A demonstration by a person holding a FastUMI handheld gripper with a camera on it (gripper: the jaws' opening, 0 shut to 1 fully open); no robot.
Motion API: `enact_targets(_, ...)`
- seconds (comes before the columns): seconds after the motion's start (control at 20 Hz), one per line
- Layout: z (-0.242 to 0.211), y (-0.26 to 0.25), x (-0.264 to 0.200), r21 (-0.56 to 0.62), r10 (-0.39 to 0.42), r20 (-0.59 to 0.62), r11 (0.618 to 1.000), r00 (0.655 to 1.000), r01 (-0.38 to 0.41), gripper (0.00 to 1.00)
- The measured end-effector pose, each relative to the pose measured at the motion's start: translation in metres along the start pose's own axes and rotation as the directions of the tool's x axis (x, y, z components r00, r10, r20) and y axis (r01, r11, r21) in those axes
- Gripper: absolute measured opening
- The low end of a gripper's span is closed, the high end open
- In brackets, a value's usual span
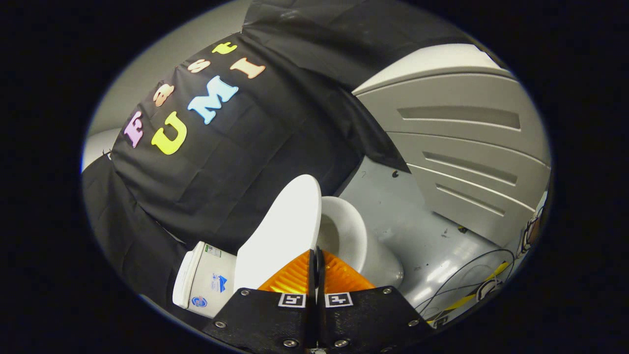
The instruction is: Open the toilet lid.
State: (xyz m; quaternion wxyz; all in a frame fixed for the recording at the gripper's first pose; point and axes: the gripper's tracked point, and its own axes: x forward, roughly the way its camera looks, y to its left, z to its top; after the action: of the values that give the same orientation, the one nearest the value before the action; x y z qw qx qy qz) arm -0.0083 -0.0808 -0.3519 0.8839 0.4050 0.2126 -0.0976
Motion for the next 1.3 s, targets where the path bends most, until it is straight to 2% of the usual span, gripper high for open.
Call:
enact_targets(0.2,0.022,0.042,-0.013,-0.109,0.019,0.038,0.994,0.999,-0.014,0.00)
enact_targets(0.45,0.045,0.109,-0.033,-0.261,0.063,0.085,0.965,0.994,-0.039,0.00)
enact_targets(0.65,0.052,0.165,-0.046,-0.364,0.097,0.109,0.930,0.989,-0.051,0.00)
enact_targets(0.85,0.055,0.201,-0.055,-0.487,0.088,0.128,0.873,0.988,-0.015,0.00)
enact_targets(1.3,0.047,0.270,-0.071,-0.560,0.131,0.138,0.828,0.982,-0.032,0.00)
